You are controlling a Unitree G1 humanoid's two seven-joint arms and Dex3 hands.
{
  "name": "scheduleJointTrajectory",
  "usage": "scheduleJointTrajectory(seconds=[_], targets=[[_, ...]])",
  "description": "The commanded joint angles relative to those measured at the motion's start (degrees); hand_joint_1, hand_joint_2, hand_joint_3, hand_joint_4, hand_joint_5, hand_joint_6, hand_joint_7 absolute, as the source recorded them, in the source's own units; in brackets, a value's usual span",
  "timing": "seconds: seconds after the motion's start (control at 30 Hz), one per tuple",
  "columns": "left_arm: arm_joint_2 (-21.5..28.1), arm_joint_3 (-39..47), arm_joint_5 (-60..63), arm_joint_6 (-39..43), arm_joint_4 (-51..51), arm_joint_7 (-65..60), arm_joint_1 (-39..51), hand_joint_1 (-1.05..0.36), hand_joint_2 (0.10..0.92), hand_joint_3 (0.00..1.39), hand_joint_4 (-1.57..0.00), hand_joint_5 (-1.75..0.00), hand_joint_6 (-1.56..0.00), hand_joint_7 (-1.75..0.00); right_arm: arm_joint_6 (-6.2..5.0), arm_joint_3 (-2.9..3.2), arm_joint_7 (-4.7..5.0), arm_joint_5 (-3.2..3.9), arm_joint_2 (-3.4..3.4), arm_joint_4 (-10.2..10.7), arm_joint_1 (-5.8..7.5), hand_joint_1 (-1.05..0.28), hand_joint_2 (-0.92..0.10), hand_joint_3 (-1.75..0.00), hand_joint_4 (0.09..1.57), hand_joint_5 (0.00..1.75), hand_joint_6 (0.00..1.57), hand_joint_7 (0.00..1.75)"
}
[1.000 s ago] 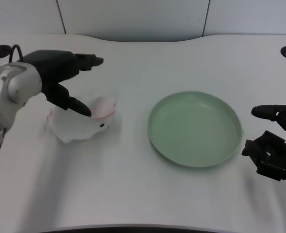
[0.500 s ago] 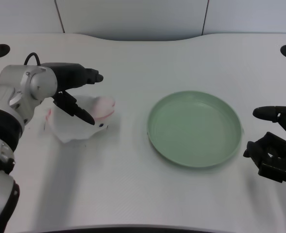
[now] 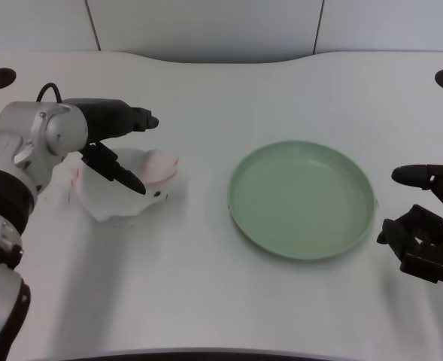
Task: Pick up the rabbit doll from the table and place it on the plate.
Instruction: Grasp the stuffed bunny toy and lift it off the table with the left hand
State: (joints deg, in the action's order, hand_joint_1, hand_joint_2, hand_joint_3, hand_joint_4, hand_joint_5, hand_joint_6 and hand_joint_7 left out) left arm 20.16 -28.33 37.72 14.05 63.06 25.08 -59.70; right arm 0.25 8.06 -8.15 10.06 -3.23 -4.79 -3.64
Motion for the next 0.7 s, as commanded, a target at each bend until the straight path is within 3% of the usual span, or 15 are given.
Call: scheduleJointTrajectory(seconds=[0.03,0.4,0.47,0.5,0.57,0.7], targets=[[0.30,-0.40,-0.02,0.24,0.45,-0.59,-0.62,-0.92,0.921,0.10,0.00,-0.12,-0.09,-0.02,0.39,0.37,0.06,-0.02,-0.84,0.48,0.63,0.13,-0.52,-0.93,0.75,1.42,0.51,1.26],[0.30,-0.42,-0.04,0.24,0.46,-0.60,-0.63,-0.92,0.921,0.10,0.00,-0.12,-0.09,-0.02,0.39,0.37,0.06,-0.02,-0.84,0.48,0.63,0.13,-0.52,-0.93,0.75,1.42,0.51,1.26],[-3.46,-1.72,1.00,-3.84,6.71,0.85,-2.27,-0.95,0.919,0.07,-0.01,-0.14,-0.13,-0.04,-0.12,0.27,-0.22,0.15,-0.69,1.23,1.28,0.15,-0.50,-0.98,0.76,1.42,0.51,1.28],[-4.72,-2.60,1.49,-6.33,9.51,3.69,-2.41,-0.96,0.920,0.06,-0.01,-0.15,-0.15,-0.05,-0.14,0.33,-0.45,0.53,-0.57,2.43,2.26,0.15,-0.49,-1.00,0.76,1.43,0.51,1.29],[-5.65,-3.56,1.78,-8.71,12.08,6.96,-2.46,-0.87,0.879,0.02,0.00,-0.09,-0.16,-0.04,0.06,0.42,-0.69,0.97,-0.43,3.91,3.42,0.13,-0.47,-1.01,0.77,1.44,0.50,1.29],[-5.94,-4.15,1.45,-9.37,12.96,7.77,-2.78,-0.85,0.870,0.00,0.00,-0.07,-0.17,-0.03,0.39,0.45,-0.76,1.06,-0.37,4.57,3.82,0.13,-0.47,-1.02,0.77,1.46,0.50,1.30]])
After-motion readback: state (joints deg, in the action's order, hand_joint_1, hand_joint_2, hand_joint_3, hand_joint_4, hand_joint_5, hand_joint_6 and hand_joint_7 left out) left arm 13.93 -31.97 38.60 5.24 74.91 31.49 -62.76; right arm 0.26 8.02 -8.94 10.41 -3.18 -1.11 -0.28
